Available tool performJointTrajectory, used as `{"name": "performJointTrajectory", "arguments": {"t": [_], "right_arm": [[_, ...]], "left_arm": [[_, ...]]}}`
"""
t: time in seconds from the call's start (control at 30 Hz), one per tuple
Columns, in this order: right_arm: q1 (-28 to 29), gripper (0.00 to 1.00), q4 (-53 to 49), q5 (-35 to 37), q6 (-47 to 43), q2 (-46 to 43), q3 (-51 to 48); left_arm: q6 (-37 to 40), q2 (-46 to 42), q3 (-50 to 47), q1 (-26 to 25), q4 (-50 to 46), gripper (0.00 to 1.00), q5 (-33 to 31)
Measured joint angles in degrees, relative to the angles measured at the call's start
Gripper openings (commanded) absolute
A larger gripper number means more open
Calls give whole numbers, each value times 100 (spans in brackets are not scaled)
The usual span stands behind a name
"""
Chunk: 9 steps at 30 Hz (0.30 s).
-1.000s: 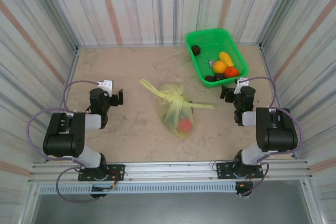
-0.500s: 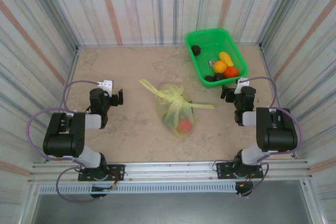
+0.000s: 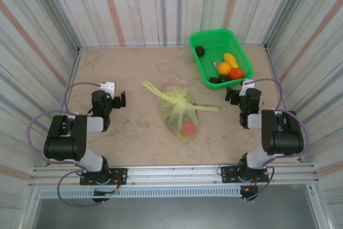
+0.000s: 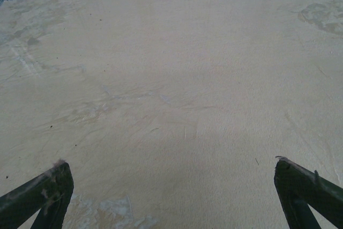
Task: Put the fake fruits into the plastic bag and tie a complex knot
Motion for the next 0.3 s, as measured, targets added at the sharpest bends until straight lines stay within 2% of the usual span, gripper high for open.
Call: {"name": "performJointTrajectory", "arguments": {"t": [0.3], "right_arm": [[0, 99, 0, 0, 0, 0, 0]], "left_arm": [[0, 0, 0, 7, -2, 99, 20]]}}
